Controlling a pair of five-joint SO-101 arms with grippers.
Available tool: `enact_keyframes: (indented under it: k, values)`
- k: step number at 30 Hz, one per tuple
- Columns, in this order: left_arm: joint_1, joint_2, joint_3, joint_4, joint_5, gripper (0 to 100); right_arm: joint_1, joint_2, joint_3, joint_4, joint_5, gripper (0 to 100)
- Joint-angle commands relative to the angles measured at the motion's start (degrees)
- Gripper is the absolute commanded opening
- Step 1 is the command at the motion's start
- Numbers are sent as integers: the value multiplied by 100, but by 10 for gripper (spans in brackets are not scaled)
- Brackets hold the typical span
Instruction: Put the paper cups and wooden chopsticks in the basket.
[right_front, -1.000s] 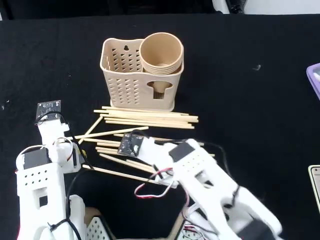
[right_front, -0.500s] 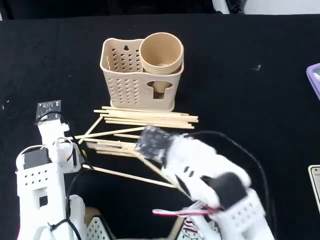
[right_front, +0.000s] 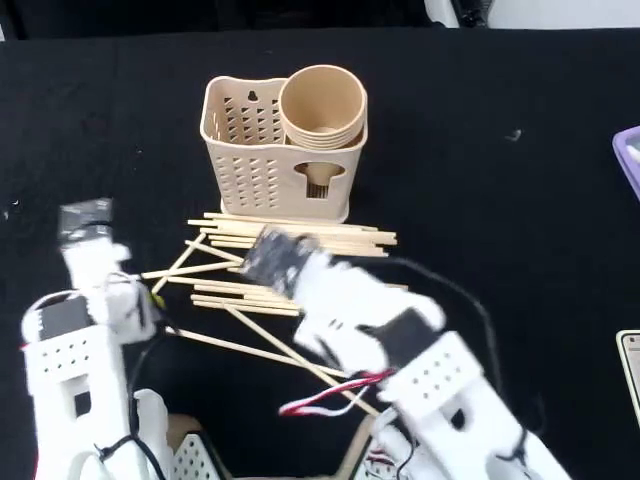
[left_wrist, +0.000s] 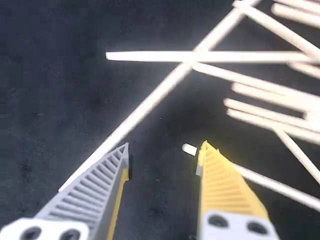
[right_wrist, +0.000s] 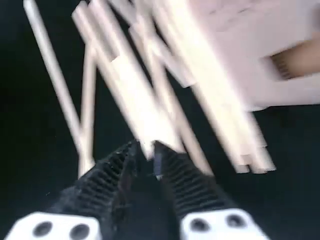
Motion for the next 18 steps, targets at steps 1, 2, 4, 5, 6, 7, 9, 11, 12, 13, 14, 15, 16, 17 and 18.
enact_keyframes:
  k: [1, 2, 4, 5, 6, 7, 9, 11, 12, 13, 14, 15, 16, 17, 18]
  values:
    - [-971, 35, -813, -70, 0, 224, -633, 268, 470, -431, -44, 209]
    - [-1059, 35, -919, -62, -35, 225, -747, 338, 611, -554, -44, 221]
    - [-1103, 44, -1112, 97, -237, 225, -932, 532, 866, -862, -44, 222]
    - [-1103, 44, -1147, 176, -281, 225, -976, 646, 963, -1002, -44, 224]
    - [-1095, 44, -1182, 255, -281, 225, -1002, 796, 1033, -1134, -44, 225]
    - [-1095, 44, -1182, 290, -281, 225, -1002, 963, 1077, -1248, -44, 226]
    - [-1130, 44, -1174, 316, -281, 225, -1002, 1314, 1112, -1442, -44, 226]
    - [-1147, 44, -1174, 290, -281, 225, -1002, 1640, 1103, -1626, -44, 226]
    - [-1147, 44, -1218, 290, -281, 225, -1002, 1780, 1103, -1723, -44, 226]
    - [-1147, 44, -1235, 290, -281, 225, -1002, 1912, 1103, -1802, -44, 225]
    - [-1147, 44, -1305, 308, -281, 225, -1002, 2009, 1103, -1873, -44, 224]
    - [-1147, 44, -1385, 334, -273, 225, -1002, 2088, 1103, -1908, -44, 223]
    - [-1147, 44, -1420, 334, -273, 225, -1002, 2132, 1095, -1908, -44, 223]
    - [-1147, 44, -1437, 334, -273, 225, -1002, 2141, 1059, -1899, -44, 223]
    - [-1147, 44, -1446, 334, -273, 225, -1002, 2158, 1033, -1890, -44, 222]
